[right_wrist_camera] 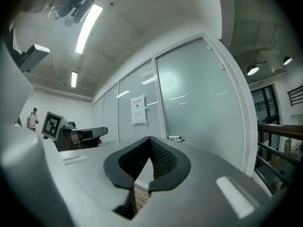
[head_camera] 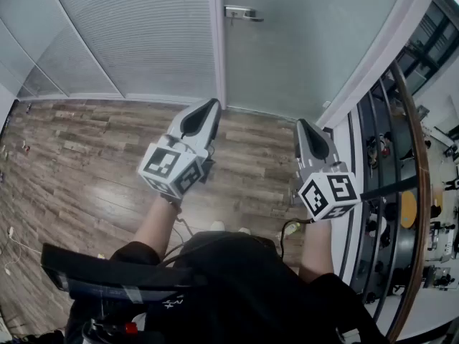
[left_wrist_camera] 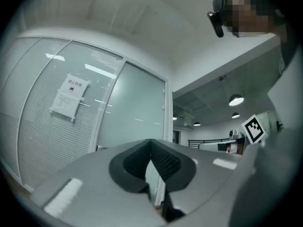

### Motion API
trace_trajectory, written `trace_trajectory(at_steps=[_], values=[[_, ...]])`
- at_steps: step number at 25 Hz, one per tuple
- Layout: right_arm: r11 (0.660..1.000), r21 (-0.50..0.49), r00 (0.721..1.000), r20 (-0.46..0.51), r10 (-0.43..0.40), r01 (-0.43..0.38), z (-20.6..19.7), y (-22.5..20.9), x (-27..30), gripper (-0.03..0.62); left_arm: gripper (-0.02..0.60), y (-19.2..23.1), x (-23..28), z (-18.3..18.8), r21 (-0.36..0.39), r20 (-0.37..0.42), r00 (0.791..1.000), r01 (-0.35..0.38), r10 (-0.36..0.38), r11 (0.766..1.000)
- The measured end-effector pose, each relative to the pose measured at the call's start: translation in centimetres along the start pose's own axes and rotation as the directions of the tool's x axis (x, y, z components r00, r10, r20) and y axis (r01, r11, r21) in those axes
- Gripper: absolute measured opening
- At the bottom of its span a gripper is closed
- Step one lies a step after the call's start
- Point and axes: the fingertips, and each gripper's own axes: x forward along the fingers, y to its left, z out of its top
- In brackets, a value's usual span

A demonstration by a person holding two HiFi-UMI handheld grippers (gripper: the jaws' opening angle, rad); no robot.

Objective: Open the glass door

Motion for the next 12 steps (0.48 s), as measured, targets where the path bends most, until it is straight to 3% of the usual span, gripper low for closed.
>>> trace_trajectory(at_steps=[12], values=[[0.999, 0.018, 0.999, 0.017, 0.035, -0.036, 0.65, 0.69, -0.60, 0.003, 0.000, -1.00, -0.53, 0.80, -0.015, 0.027, 0.999, 0.032, -0.031, 0.999]])
